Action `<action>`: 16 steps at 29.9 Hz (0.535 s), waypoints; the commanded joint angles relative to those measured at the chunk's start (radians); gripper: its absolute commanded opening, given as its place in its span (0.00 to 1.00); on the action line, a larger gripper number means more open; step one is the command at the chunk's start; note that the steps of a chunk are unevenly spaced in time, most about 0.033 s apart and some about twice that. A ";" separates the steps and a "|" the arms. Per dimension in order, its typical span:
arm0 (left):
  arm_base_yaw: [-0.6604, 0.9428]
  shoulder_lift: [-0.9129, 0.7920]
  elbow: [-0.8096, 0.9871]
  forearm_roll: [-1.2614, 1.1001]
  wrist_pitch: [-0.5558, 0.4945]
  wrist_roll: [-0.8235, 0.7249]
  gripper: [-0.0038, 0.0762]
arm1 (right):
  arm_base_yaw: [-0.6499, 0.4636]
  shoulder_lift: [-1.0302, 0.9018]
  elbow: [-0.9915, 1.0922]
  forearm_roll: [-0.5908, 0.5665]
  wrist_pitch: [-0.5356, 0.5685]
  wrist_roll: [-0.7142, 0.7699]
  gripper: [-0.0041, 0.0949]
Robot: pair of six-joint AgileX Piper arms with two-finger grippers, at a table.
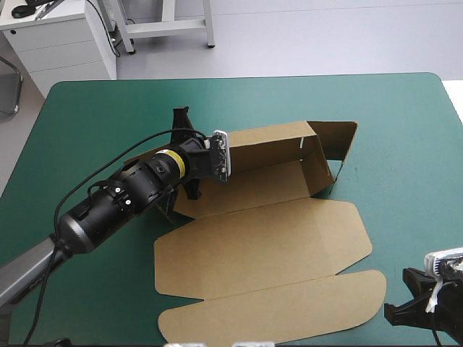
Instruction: Fold the box
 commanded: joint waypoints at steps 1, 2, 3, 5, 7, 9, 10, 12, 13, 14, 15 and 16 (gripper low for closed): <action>-0.005 -0.084 0.036 0.018 -0.095 0.032 0.04 | -0.003 0.011 -0.022 0.012 0.004 0.008 0.02; -0.005 -0.096 0.057 0.018 -0.112 0.034 0.04 | -0.003 0.011 -0.022 0.012 0.004 0.008 0.02; -0.005 -0.104 0.075 0.019 -0.131 0.040 0.04 | -0.003 0.011 -0.022 0.013 0.004 0.008 0.02; -0.005 -0.110 0.103 0.019 -0.172 0.044 0.04 | -0.003 0.011 -0.022 0.021 0.004 0.008 0.02; -0.005 -0.110 0.118 0.019 -0.203 0.044 0.04 | -0.003 0.011 -0.022 0.028 -0.002 0.012 0.02; -0.003 -0.101 0.136 0.019 -0.244 0.044 0.04 | -0.003 0.011 -0.022 0.028 -0.016 0.012 0.02; -0.003 -0.093 0.141 0.019 -0.255 0.044 0.04 | -0.003 0.011 -0.022 0.028 -0.025 0.012 0.02; -0.003 -0.074 0.141 0.019 -0.264 0.044 0.04 | -0.003 0.011 -0.022 0.028 -0.052 0.013 0.02; -0.003 -0.062 0.141 0.019 -0.263 0.044 0.04 | -0.003 0.011 -0.022 0.028 -0.065 0.021 0.02; -0.003 -0.049 0.141 0.019 -0.263 0.044 0.04 | -0.003 0.011 -0.024 0.028 -0.070 0.026 0.02; -0.003 -0.039 0.141 0.019 -0.263 0.042 0.04 | -0.003 0.011 -0.024 0.028 -0.073 0.031 0.02; -0.003 -0.025 0.141 0.019 -0.263 0.039 0.04 | -0.003 0.011 -0.024 0.030 -0.073 0.035 0.02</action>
